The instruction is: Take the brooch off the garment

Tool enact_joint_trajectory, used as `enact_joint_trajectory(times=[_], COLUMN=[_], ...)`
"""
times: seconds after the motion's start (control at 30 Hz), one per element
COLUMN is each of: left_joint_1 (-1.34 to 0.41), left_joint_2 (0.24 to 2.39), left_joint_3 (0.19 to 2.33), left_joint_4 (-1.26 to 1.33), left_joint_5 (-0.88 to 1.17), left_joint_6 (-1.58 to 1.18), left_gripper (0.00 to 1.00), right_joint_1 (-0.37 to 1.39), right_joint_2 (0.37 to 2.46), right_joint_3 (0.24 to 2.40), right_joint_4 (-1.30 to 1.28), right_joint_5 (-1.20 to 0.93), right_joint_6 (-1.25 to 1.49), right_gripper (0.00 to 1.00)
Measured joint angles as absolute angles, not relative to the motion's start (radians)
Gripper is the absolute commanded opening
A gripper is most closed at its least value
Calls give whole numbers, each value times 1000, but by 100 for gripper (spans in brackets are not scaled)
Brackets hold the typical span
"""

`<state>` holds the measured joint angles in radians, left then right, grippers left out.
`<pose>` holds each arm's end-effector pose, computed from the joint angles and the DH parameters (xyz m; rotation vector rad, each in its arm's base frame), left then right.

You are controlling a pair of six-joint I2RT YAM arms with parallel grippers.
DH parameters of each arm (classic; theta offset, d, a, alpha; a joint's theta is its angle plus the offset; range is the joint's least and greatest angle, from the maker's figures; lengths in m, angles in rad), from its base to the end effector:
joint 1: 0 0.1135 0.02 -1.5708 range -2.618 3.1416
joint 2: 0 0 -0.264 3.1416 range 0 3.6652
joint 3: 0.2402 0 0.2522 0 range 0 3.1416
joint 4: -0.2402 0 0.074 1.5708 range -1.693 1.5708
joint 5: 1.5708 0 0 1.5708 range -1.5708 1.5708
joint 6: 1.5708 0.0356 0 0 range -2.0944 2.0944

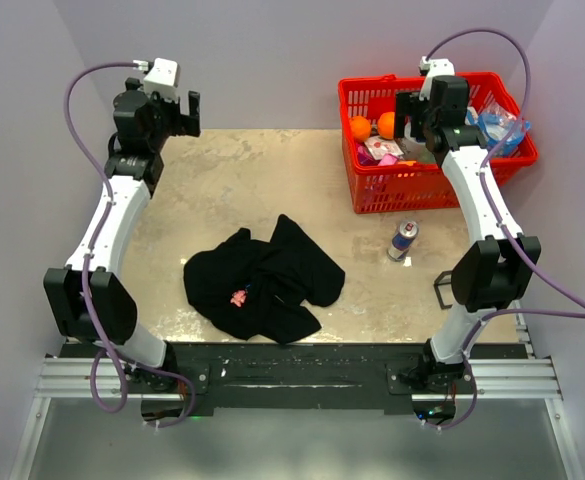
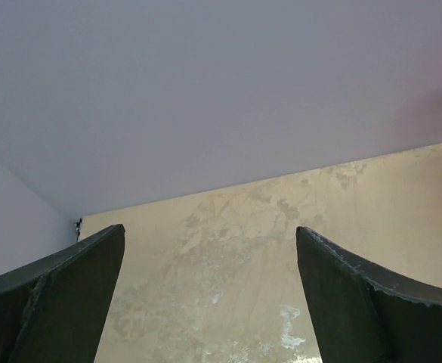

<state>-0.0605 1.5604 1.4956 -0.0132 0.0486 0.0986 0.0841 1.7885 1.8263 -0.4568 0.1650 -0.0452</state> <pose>0.3740 -0.0244 0.4130 0.1679 1.6401 -0.0110 0.4182 0.0294 0.3961 -0.0219 1.9863 -0.1389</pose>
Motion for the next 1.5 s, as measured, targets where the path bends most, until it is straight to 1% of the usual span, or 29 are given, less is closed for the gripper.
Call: enact_joint_trajectory(times=[0.03,0.1,0.17,0.2,0.3,0.33,0.4,0.43,0.53,0.57,0.63,0.77,0.83,0.93,1.1,1.13,1.17,1.2,1.23,1.27,1.3,1.33,1.37,1.5], left_joint_1=[-60,-60,-60,-59,-60,-60,-62,-64,-66,-66,-61,-44,-39,-38,-35,-35,-35,-35,-35,-35,-35,-35,-35,-25], left_joint_2=[1559,1555,1549,1543,1519,1511,1507,1512,1536,1546,1568,1610,1626,1670,1718,1726,1732,1737,1746,1757,1773,1790,1812,1896], left_joint_3=[1496,1496,1493,1486,1424,1391,1329,1307,1248,1237,1230,1229,1226,1193,1146,1146,1146,1146,1147,1147,1149,1154,1159,1216], left_joint_4=[-14,-19,-35,-52,-110,-134,-215,-249,-361,-398,-464,-596,-657,-707,-760,-766,-768,-769,-772,-779,-787,-797,-809,-876], left_joint_5=[51,62,99,130,251,295,371,395,448,458,472,479,467,434,417,422,429,439,450,462,474,487,499,555], left_joint_6=[99,106,123,138,183,201,239,256,317,339,387,507,567,616,650,651,652,652,651,653,656,658,665,674], left_gripper=[99,90,85,85,82,81,76,75,74,74,74,77,77,75,68,67,58,49,41,23,12,0,0,0], right_joint_1=[84,84,84,85,104,121,205,259,470,538,616,655,655,656,665,667,667,668,668,668,668,668,668,667], right_joint_2=[1789,1789,1787,1786,1764,1749,1688,1659,1601,1599,1615,1738,1821,1922,2041,2055,2068,2077,2091,2103,2114,2123,2136,2156], right_joint_3=[1826,1826,1827,1829,1827,1819,1763,1740,1675,1655,1626,1609,1591,1549,1537,1538,1541,1547,1557,1563,1572,1579,1585,1615], right_joint_4=[-456,-457,-464,-477,-553,-568,-582,-595,-605,-605,-606,-591,-559,-510,-468,-461,-455,-453,-448,-444,-442,-439,-436,-430], right_joint_5=[165,157,103,60,-184,-234,-313,-343,-406,-425,-456,-453,-414,-347,-239,-224,-213,-202,-195,-194,-195,-196,-197,-186], right_joint_6=[-45,-47,-77,-103,-273,-314,-407,-449,-551,-572,-598,-609,-588,-544,-505,-503,-502,-501,-499,-501,-501,-504,-504,-499], right_gripper=[99,99,99,99,98,94,88,82,79,75,74,72,72,72,72,70,66,60,49,32,19,2,0,0])
